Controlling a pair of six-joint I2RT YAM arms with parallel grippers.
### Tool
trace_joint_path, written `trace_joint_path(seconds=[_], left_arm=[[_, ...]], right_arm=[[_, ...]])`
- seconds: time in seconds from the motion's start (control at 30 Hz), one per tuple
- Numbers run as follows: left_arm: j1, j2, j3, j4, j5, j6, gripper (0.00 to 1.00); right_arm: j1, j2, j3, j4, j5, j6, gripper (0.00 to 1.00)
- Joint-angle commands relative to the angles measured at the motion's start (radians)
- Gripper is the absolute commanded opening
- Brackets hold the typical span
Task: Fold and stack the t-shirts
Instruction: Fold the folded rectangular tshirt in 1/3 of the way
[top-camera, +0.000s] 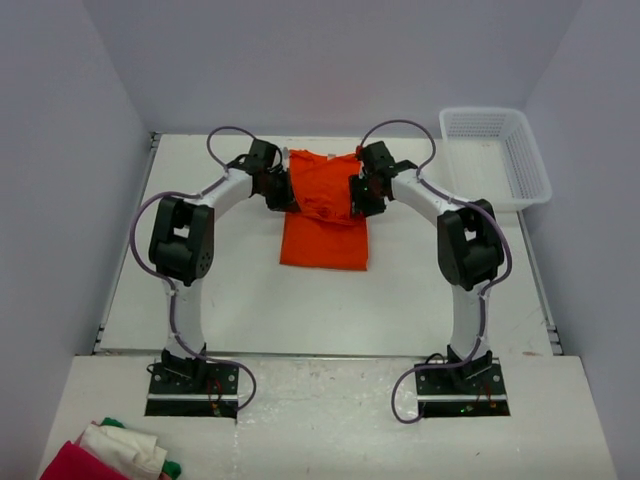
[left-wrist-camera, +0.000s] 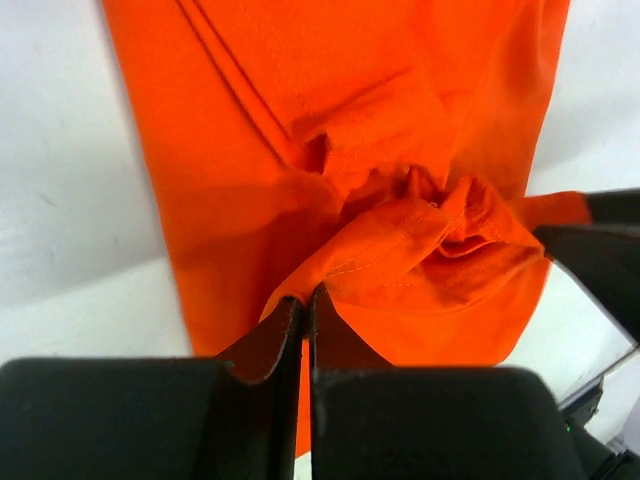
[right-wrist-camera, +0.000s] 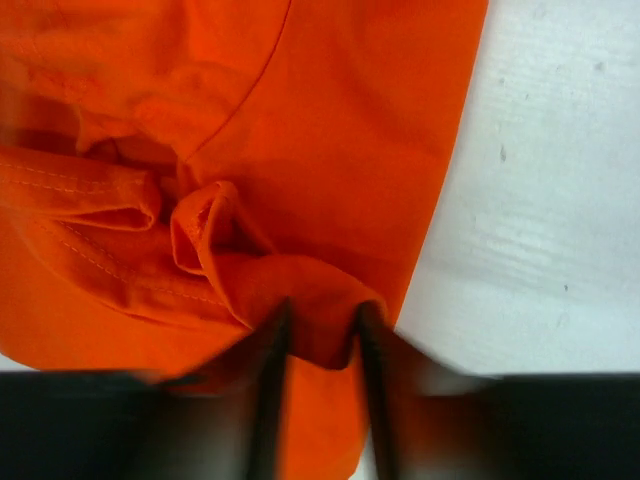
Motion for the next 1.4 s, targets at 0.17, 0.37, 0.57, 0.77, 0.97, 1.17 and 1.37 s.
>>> trace_joint_path(seconds=[0.17,0.37,0.57,0.77,0.97,1.17,1.37], left_arm=[[-0.006,-0.044,0.031,0.079,-0.199,0.037,0.29],[-0.124,-0.259,-0.121,0.166,-0.417,0.062,0.49],[-0.163,-0.291,-0.155,0.143,-0.313,0.047,0.48],[-0.161,-0.23,-0.125,0.137,-0.298,0.079,0.0],[-0.164,-0.181,-0.109,0.093,-0.284,0.067,0.0],[-0.164,-0.147,-0.155,0.191,-0.117,0.05,0.0],[-0.157,-0.071,-0.123,0.257,-0.065,0.032,0.0]], right_arm=[[-0.048,0.062,0.298,-0.098,0.079,-0.116,0.72],[-0.056,-0.017,0.283,-0.135,0.147,-0.111,0.77],[-0.037,-0.203,-0.017,-0.055,0.064,-0.041,0.77],[-0.029,-0.298,-0.18,0.023,-0.014,-0.001,0.0],[-0.01,-0.313,-0.248,0.054,-0.076,0.03,0.0],[0.035,-0.26,-0.245,0.083,-0.134,0.05,0.0],[0.086,-0.137,-0.148,0.06,-0.169,0.077,0.0]])
